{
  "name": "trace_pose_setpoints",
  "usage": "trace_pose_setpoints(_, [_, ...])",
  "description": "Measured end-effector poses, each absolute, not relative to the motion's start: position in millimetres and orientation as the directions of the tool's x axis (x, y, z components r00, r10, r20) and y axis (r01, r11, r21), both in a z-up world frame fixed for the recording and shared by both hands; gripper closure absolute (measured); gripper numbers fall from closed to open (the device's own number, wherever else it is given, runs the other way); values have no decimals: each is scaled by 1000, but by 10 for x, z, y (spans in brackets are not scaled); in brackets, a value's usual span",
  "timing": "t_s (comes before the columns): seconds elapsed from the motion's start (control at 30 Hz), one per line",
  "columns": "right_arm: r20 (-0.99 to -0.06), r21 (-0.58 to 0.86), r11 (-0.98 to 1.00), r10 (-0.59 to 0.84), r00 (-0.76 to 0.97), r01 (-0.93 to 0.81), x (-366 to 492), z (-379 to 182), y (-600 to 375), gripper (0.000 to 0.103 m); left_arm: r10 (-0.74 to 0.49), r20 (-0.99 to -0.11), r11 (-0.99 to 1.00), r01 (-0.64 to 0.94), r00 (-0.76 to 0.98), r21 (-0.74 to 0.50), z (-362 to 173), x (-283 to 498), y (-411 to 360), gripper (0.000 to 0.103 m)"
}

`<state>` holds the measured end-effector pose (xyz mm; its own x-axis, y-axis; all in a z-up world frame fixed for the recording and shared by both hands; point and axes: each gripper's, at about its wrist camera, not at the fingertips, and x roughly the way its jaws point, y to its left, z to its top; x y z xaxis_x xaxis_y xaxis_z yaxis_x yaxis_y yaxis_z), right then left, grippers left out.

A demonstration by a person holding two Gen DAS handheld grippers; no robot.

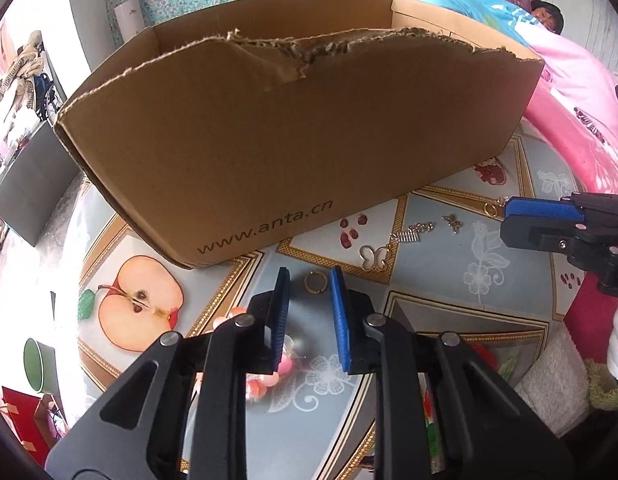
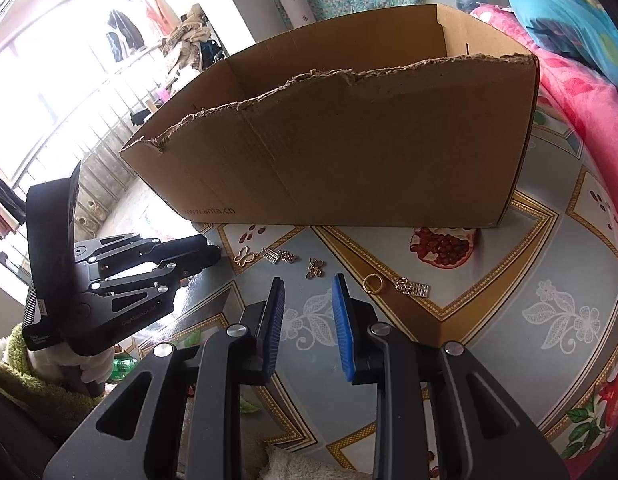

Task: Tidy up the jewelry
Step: 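Move the right tool out of the box toward the small gold ring, then lower the open right gripper around the gold ring on the cloth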

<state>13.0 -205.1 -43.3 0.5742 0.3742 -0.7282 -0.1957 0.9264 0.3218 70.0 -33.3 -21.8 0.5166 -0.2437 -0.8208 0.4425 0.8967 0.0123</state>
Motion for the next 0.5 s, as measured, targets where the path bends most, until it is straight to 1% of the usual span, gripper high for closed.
trace_pose_setpoints(0.07, [-728, 324, 926, 375, 574, -195, 139, -438, -2056, 78, -248, -824, 894, 447, 510, 8, -211, 711, -361, 93])
trace_pose_setpoints(0.13, [-727, 327, 925, 378, 573, -194, 144, -446, -2067, 78, -243, -827, 893, 450, 507, 13, -201, 712, -400, 93])
trace_pose_setpoints(0.3, [-725, 331, 923, 381, 574, -194, 131, -445, -2074, 78, -277, -833, 892, 450, 478, -39, -182, 708, -526, 93])
trace_pose_setpoints(0.5, [-728, 333, 923, 382, 570, -194, 125, -444, -2071, 78, -339, -841, 898, 410, 421, -157, -174, 625, -602, 93])
